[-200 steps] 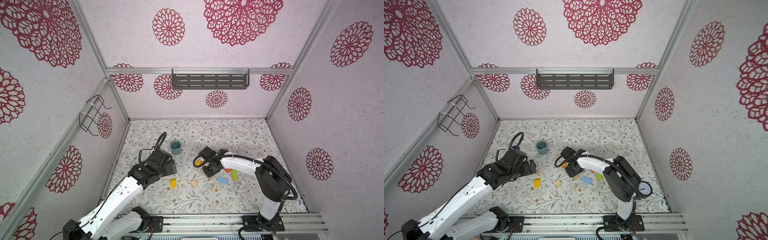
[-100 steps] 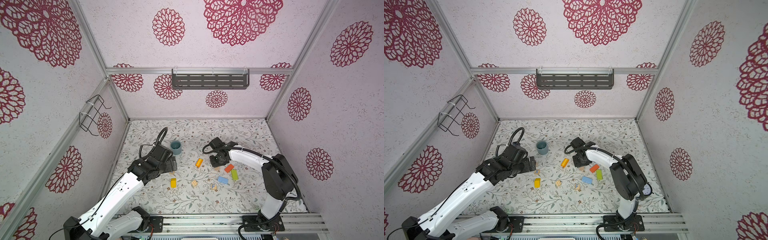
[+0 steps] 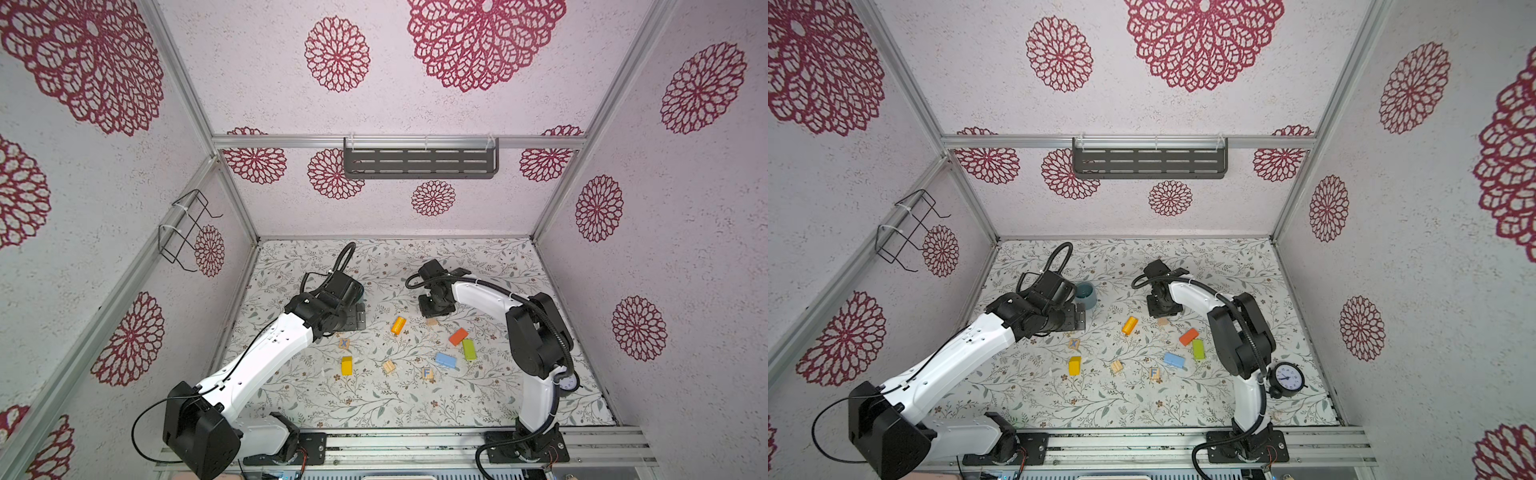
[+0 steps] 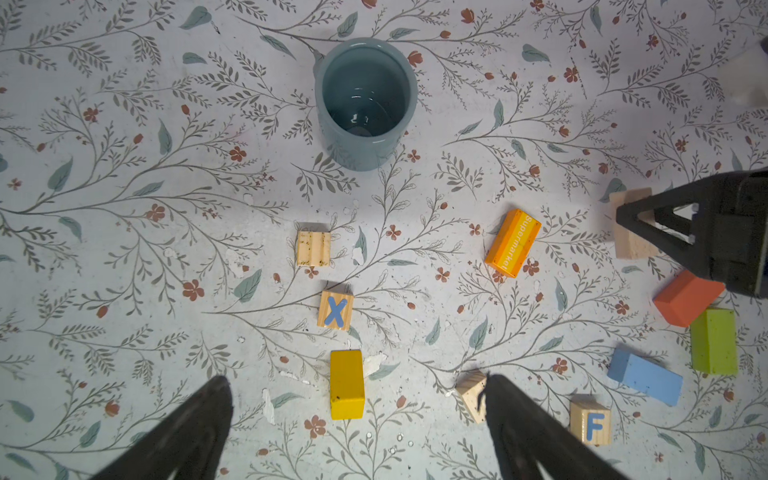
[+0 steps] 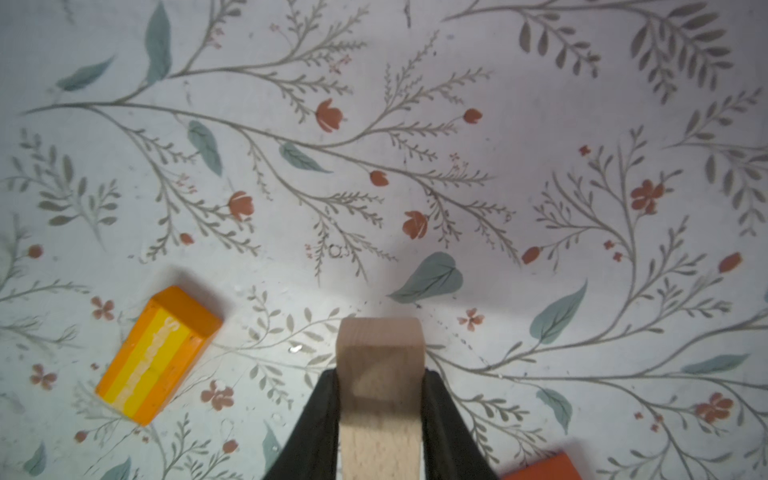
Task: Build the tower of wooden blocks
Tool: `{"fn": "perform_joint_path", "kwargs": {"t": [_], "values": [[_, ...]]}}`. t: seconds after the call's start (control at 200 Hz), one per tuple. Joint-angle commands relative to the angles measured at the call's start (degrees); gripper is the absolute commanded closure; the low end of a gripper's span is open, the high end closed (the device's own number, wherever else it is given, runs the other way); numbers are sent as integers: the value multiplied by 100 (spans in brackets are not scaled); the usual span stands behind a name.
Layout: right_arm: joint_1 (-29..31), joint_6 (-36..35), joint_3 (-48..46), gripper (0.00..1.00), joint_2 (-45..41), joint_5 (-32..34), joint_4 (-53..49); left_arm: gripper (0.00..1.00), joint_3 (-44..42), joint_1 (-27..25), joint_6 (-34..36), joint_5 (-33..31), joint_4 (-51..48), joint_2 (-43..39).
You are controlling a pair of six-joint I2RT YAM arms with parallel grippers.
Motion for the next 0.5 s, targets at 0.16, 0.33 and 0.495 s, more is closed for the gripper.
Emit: {"fn": "perform_joint_path", "kwargs": {"t": [0.16,0.33,0.495], "values": [[-175,142,428,75,269,165,-277,3,97,-30,66,174,79,102],[-232,263,323,75,325,132,-158,3,115,-30,87,189,77,209],[-235,287,347,67,386,63,-129,3,97,-36,113,224,78,249]]}}
